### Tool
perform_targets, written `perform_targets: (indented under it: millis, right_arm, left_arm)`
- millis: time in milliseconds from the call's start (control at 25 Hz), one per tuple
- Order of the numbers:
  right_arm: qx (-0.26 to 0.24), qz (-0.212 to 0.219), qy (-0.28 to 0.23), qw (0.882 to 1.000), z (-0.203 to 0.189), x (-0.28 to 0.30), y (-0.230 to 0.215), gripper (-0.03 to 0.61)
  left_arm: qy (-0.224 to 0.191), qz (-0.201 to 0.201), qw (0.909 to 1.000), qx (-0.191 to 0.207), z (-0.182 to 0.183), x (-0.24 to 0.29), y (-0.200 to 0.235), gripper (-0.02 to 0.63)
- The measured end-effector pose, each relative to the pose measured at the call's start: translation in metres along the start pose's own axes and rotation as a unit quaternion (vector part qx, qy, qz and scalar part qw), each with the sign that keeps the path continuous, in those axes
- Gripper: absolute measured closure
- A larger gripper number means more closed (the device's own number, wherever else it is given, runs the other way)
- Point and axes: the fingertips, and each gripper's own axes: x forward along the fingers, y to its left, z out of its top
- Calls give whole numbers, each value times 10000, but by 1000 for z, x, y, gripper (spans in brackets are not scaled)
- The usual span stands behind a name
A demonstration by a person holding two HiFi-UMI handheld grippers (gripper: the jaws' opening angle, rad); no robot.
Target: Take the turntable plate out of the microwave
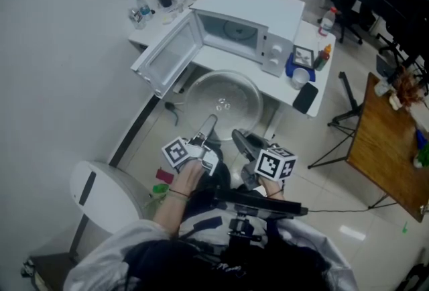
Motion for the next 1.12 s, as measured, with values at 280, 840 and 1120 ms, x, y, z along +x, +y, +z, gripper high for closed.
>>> perform_targets:
  millis: [280,840,1120]
  right_arm:
    - [10,4,-69,10000,-1,-3,4,442]
    - [-17,-51,-141,9999,9,3,-1,442]
    - [-33,-24,-139,9999,12,12,-1,442]
  left_arm:
    - [52,-22,10000,-44,-2,-1,-3,583]
    - [133,-72,9999,-65,3,12,-1,583]
    - [132,-72,9999,-62,11,16,2,583]
